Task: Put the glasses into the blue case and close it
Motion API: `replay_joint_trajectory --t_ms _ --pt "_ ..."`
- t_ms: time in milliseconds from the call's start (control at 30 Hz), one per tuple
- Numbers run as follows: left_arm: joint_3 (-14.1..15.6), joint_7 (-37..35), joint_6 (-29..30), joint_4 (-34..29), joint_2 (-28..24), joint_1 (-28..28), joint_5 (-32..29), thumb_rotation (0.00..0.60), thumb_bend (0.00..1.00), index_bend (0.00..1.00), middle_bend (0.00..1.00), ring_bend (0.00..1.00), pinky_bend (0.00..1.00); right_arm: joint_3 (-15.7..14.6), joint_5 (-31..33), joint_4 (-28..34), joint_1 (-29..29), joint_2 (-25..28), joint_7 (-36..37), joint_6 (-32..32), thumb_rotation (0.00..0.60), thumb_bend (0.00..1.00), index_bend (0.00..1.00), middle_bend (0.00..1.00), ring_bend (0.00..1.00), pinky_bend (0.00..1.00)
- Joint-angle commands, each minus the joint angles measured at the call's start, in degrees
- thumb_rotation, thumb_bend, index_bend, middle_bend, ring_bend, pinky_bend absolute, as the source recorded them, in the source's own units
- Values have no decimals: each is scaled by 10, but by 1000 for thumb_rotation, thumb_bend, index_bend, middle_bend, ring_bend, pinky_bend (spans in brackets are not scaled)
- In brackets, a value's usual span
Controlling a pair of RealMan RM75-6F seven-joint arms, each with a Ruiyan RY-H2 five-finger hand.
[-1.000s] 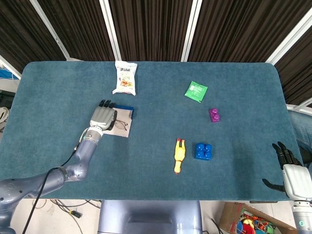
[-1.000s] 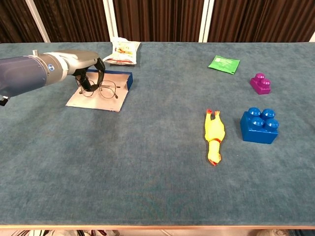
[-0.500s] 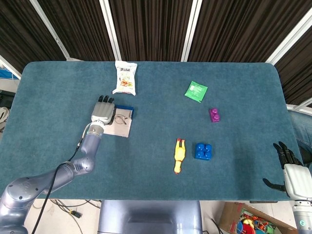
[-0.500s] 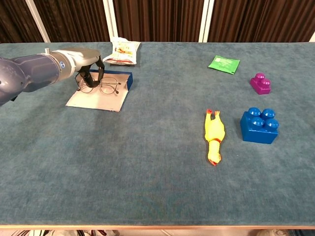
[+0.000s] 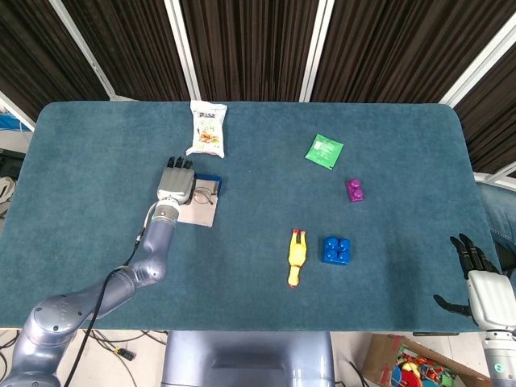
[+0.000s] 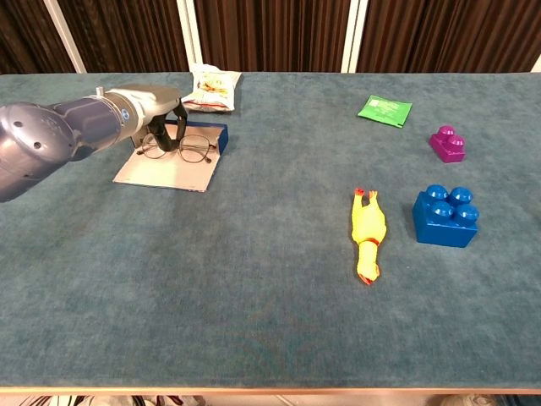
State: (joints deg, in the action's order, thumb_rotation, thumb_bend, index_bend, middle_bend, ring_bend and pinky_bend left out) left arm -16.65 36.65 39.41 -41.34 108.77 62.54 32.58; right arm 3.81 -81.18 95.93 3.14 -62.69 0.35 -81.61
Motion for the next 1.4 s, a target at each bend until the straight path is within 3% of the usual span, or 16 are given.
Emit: replay_joint_trajectory --t_ms 33,400,700,900,1167,1400 --pt "-2 13 -1 4 2 3 -7 600 493 587 131 0 0 0 2 0 0 1 0 1 600 166 0 0 123 272" --pt "-14 28 7 6 8 4 -21 600 493 573 131 0 0 1 1 1 0 1 0 0 600 166 0 0 123 272" --pt "-21 38 8 -6 4 -1 -33 600 482 349 117 0 0 1 1 1 0 1 0 0 600 166 0 0 123 272" --pt "-20 52 16 -31 -8 -5 -41 600 479 280 112 0 0 0 2 2 0 1 0 1 600 167 0 0 123 272" --pt "-21 80 92 -113 -42 -17 -44 600 477 220 111 0 0 1 4 3 1 2 -1 3 600 166 0 0 123 272" --pt "-7 92 175 -236 -92 -46 -12 600 478 197 116 0 0 1 4 4 0 1 -2 0 600 166 0 0 123 272"
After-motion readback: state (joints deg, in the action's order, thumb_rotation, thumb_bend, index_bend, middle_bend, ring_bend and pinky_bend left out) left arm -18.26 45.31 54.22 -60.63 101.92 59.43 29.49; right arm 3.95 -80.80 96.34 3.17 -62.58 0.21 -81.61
